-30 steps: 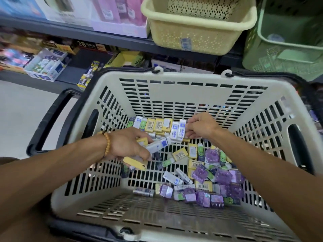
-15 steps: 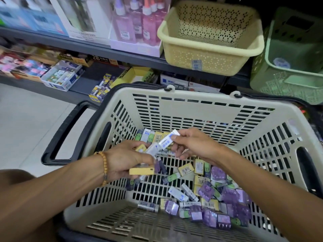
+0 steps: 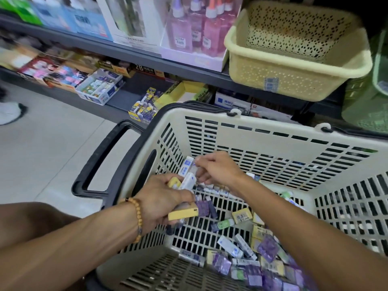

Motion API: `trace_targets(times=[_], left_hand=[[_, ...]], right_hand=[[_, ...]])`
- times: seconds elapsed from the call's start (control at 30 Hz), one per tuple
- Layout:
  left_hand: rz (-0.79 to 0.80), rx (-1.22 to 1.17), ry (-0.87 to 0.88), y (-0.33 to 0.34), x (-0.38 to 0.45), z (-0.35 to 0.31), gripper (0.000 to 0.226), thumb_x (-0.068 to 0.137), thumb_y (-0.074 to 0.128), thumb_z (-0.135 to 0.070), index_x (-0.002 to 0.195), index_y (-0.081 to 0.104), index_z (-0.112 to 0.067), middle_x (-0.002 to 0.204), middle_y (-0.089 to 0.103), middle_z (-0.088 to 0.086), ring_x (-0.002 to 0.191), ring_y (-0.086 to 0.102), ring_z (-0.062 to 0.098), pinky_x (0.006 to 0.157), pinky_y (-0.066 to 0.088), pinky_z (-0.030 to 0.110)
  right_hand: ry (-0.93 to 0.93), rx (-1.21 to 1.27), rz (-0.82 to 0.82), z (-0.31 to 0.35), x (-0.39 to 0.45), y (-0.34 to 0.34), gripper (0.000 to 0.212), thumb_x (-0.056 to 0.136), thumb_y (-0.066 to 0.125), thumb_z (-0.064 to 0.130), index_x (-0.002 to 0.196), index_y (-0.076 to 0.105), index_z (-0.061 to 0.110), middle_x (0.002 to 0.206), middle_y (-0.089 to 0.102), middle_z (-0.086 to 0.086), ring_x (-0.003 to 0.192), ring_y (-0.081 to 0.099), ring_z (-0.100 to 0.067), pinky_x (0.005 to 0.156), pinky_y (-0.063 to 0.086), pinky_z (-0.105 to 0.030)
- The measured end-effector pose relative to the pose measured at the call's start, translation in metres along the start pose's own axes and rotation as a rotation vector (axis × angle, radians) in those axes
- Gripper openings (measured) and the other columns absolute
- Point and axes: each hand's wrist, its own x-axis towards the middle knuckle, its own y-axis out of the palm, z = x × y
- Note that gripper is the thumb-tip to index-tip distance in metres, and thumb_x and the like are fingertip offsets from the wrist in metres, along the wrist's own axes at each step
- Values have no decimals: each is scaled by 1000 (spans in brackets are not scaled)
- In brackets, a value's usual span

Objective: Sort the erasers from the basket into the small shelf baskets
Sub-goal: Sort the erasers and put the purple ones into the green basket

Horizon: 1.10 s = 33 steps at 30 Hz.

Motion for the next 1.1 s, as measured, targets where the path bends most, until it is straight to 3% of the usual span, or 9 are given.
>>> trace_targets(times=[0.1,0.23,0.4,0.5,0.6,0.73,0.83,0.93,1.1], left_hand=[[10,1,18,1,0,-7,44,75,78,-7,106,53,-24,73,74,11,60,70,24,38,46,22],[23,18,45,4,1,-13,40,74,79,-6,101,54,-22,82,74,16,57,70,25,37,45,20],[24,-16,61,1,5,-14,35,74,77,-2,99,56,-15,79,74,19,58,71,31,38,51,27],[46,-19,65,0,9,-17,34,71,80,-3,97,60,-13,76,74,17,55,69,27,37,49,25],[67,12,57,1,10,-18,37,67,83,-4,97,63,-13,70,74,9,52,68,21,37,45,22],[49,37,50,0,8,-17,37,67,84,-7,97,62,-13,77,75,10,60,71,24,40,49,24],[-7,0,101,-1,8,-19,35,69,81,-5,97,61,-10,75,74,16,57,69,27,40,51,28],[-106,8,222,-1,11,-18,31,70,81,-2,93,62,-8,72,69,14,54,66,23,41,52,31],[-265,95,427,-1,20,-15,26,72,83,-9,87,62,-14,72,61,8,66,66,31,67,59,52]], right_hand=[[-91,-3,186,3,-25,-11,29,91,65,42,96,72,14,76,69,-2,64,63,-13,59,52,-23],[-106,35,277,5,-33,-14,14,90,68,22,99,70,11,72,67,0,61,61,-10,57,53,-21],[-70,293,198,0,-26,-31,7,95,60,14,94,63,8,81,64,-10,61,61,-13,56,53,-22],[-71,174,363,-2,-23,-29,31,81,74,26,110,65,18,83,69,-5,64,62,-14,60,55,-23],[-91,119,412,-5,-17,-19,41,84,74,21,121,60,11,85,67,-4,63,61,-10,58,53,-21],[-40,417,263,-9,-7,-27,10,92,63,9,101,66,6,74,67,-4,58,60,-11,54,52,-21],[68,220,55,-16,3,-28,7,91,66,8,94,68,2,74,71,-8,59,65,-14,55,55,-22],[141,102,6,-17,12,-10,9,93,63,4,85,68,2,75,72,-12,60,70,-15,55,58,-22],[84,69,-25,-5,-1,-5,18,100,52,12,96,68,6,85,73,-10,68,72,-14,59,55,-21]])
